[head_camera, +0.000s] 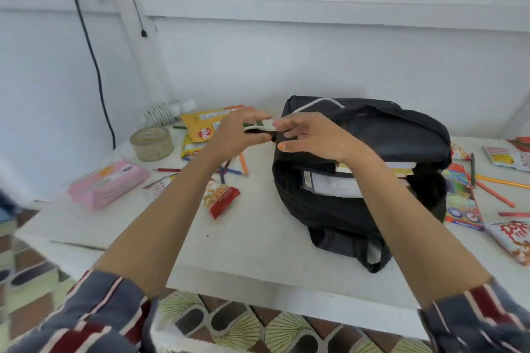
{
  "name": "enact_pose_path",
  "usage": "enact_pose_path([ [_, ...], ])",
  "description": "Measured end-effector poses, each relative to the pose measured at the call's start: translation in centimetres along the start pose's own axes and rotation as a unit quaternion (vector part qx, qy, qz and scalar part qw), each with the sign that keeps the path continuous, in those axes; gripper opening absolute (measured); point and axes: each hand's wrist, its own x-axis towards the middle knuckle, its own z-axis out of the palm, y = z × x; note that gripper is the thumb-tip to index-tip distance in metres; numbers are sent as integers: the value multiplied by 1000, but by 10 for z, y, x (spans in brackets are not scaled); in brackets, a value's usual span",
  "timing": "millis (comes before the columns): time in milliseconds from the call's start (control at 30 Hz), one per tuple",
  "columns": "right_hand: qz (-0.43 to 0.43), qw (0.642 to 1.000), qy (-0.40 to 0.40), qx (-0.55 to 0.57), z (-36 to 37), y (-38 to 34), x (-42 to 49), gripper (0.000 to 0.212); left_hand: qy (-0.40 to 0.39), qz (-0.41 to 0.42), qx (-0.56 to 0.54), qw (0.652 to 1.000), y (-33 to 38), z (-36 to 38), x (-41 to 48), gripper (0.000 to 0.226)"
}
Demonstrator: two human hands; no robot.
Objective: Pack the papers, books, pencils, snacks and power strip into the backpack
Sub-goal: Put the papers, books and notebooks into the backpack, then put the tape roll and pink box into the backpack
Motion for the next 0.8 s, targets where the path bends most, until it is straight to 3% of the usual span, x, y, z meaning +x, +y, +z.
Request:
enact_pose_path([
  [133, -30, 996, 15, 79, 49, -16, 44, 47, 67, -93, 18, 993, -37, -54, -28, 44],
  [333, -4, 995, -30, 94, 128, -30, 111, 61, 103, -179, 69, 976, -90, -131, -68, 44],
  [633, 53, 995, -35, 82, 225, -27, 200, 77, 5, -218, 113, 969, -184, -196, -66, 62],
  [800, 27, 999, -22, 12, 250, -16, 228, 83, -61, -235, 149, 959, -221, -207, -43, 78],
])
